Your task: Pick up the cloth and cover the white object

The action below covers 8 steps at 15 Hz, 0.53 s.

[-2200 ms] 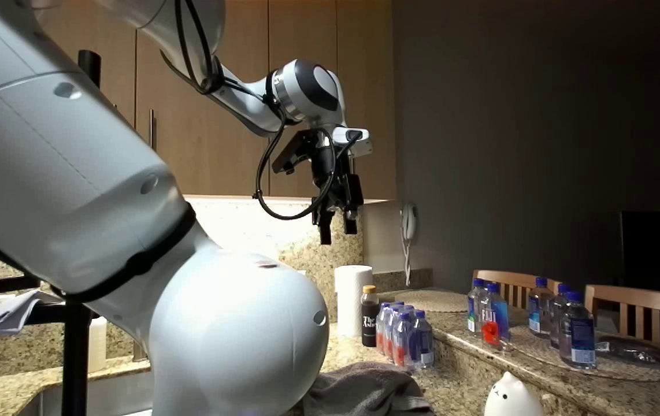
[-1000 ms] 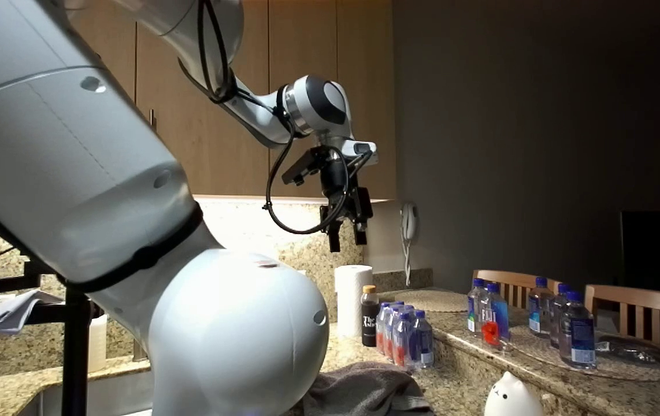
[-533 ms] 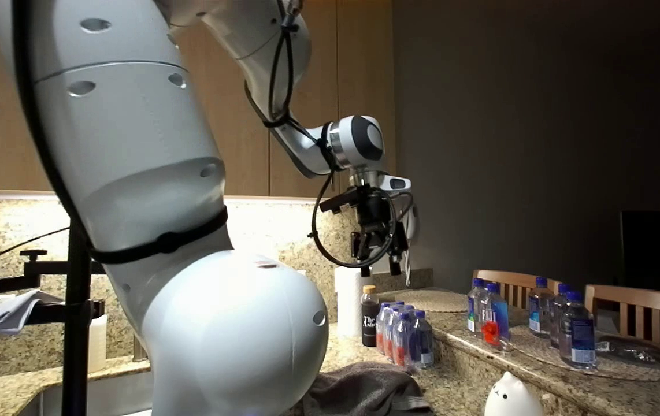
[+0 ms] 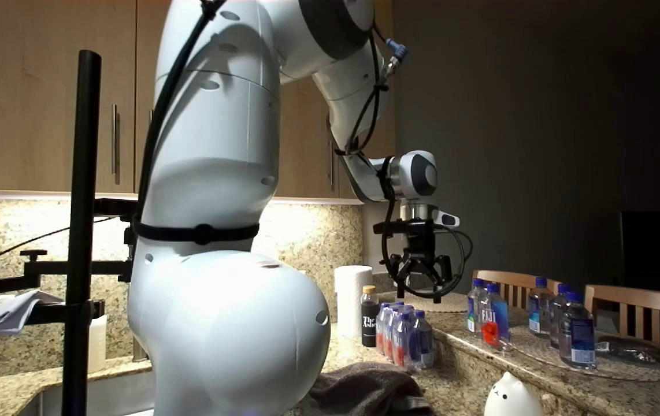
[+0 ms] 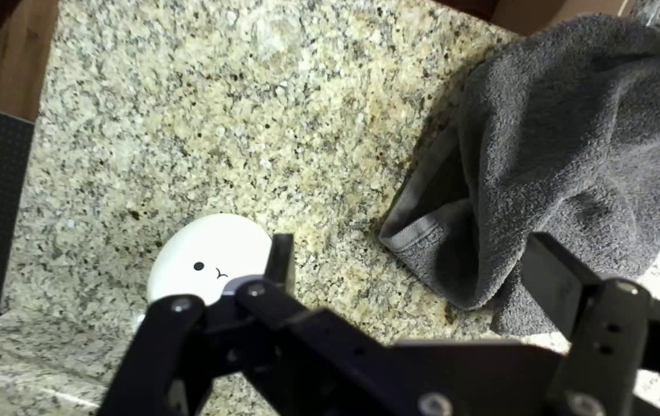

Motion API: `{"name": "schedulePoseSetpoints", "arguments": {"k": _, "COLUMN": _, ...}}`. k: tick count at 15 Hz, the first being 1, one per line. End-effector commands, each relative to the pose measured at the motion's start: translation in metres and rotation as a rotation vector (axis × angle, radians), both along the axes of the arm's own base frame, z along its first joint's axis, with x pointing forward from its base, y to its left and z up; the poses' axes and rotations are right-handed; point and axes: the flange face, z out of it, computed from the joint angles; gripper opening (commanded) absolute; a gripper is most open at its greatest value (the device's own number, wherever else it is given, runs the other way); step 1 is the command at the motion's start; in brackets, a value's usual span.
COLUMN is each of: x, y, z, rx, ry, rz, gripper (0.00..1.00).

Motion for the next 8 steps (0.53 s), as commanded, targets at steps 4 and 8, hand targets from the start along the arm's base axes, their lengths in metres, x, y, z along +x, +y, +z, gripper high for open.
{"name": "schedulePoseSetpoints", "arguments": {"k": 4, "x": 0.026, "y": 0.023, "z": -0.056, "rx": 0.028, "ry": 0.036, "rz": 0.083, "gripper": 1.0}}
{"name": "schedulePoseSetpoints", "arguments": {"k": 8, "x": 0.011, "y": 0.029, "z": -0.071, "rx": 0.036, "ry": -0.019, "rz": 0.06, "gripper": 1.0}}
